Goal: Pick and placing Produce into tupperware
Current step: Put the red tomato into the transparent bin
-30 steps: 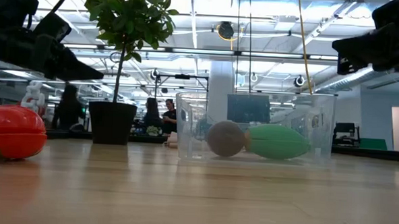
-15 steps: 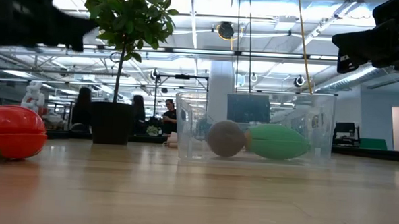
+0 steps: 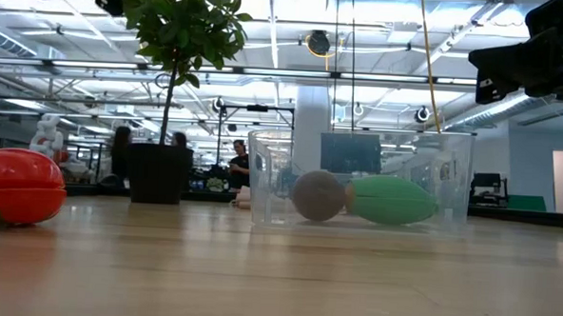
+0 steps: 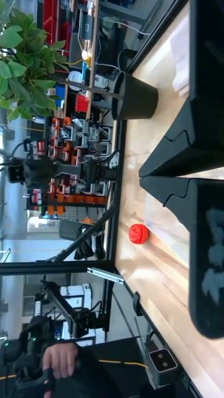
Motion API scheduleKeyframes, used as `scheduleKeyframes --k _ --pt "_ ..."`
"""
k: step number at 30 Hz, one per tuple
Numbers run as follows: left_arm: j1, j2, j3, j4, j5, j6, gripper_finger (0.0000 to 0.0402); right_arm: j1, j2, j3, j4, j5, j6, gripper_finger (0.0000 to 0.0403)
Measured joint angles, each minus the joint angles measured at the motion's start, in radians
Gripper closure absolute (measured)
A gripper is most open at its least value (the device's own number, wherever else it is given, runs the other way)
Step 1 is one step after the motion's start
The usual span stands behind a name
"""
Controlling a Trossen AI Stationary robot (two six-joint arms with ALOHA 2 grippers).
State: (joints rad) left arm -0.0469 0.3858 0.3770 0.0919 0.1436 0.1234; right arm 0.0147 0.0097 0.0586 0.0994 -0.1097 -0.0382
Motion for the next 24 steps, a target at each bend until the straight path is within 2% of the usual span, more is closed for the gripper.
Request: scheduleKeyframes --k 8,11,15,24 --pt "-0.078 0.198 0.16 -0.129 -0.036 -0.031 0.0375 0.0 0.0 -0.001 0.0 0.001 0.0 0.0403" --pt "-0.109 0.285 0.221 -0.193 -0.071 -0.04 0.0362 0.0 0.0 -0.001 0.0 0.002 0.0 0.0403" --pt "-0.146 0.396 0.309 -0.278 -0.114 -0.052 0.0317 0.0 0.0 -0.001 -0.002 0.002 0.0 0.0403" --pt "-0.2 0.579 0.516 -0.537 -0.139 -0.126 0.0171 0.0 0.0 -0.001 -0.01 0.003 0.0 0.0403"
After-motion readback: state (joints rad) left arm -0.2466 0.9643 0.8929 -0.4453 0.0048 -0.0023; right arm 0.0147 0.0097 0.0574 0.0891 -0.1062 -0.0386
